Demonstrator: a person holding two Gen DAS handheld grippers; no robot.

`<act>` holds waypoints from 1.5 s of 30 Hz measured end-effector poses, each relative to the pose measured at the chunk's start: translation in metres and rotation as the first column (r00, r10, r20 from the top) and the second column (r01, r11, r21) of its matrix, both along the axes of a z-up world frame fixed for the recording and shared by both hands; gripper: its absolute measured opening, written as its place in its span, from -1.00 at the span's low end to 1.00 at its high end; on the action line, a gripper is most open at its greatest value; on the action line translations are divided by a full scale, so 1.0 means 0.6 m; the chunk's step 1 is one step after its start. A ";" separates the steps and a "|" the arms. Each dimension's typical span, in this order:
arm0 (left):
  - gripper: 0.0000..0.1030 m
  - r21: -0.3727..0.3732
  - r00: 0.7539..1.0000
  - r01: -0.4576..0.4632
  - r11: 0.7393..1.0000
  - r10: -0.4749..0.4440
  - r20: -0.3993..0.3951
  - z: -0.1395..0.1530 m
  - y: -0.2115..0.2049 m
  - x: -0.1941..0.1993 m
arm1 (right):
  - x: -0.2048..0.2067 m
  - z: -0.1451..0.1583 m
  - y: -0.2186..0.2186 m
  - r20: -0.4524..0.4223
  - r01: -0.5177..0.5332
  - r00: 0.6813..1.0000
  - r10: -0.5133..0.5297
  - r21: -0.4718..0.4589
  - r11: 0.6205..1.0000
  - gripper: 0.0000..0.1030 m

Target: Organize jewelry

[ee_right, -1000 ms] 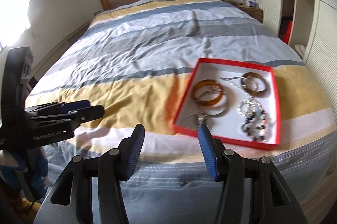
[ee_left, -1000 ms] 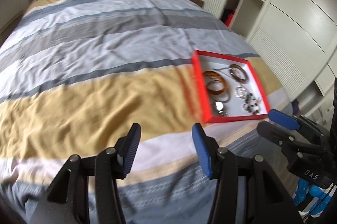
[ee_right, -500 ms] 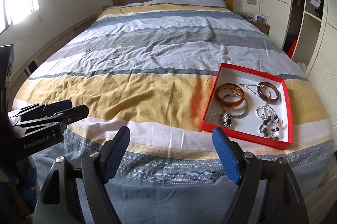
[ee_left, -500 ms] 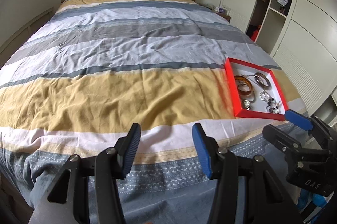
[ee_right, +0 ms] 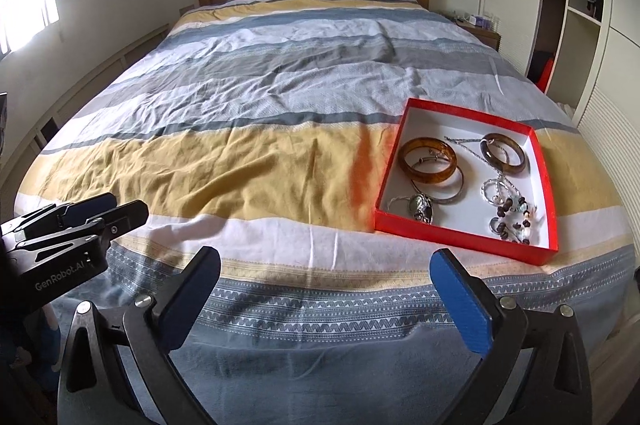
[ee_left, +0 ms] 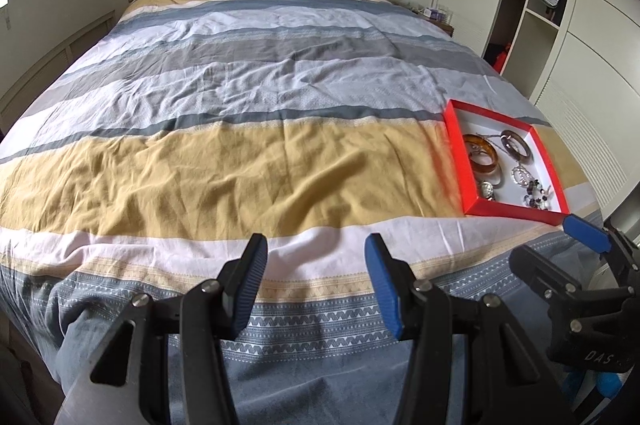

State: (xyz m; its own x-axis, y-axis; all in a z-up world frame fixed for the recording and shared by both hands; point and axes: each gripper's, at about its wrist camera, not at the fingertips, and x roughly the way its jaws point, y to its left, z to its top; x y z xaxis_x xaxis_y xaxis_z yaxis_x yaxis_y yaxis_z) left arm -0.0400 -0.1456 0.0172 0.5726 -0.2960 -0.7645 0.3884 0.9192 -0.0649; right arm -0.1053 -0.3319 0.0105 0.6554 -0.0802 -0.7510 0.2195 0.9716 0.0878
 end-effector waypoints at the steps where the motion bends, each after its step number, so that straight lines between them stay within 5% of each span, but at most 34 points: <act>1: -0.06 0.008 1.000 -0.003 1.000 0.003 -0.003 -0.003 -0.001 0.001 | 0.000 -0.002 -0.001 -0.001 0.004 1.000 -0.004 -0.001 1.000 0.99; 45: -0.04 0.035 0.999 -0.013 0.999 0.014 -0.050 -0.050 0.009 0.014 | 0.009 -0.043 -0.008 -0.073 0.039 0.996 -0.044 -0.062 0.997 0.99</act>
State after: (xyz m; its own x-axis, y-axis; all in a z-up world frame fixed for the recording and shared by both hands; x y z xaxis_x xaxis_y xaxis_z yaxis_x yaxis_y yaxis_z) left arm -0.0317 -0.1399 -0.0127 0.5371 -0.2613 -0.8020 0.3730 0.9264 -0.0520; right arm -0.1002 -0.3366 -0.0151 0.5930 -0.1531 -0.7905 0.2636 0.9646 0.0110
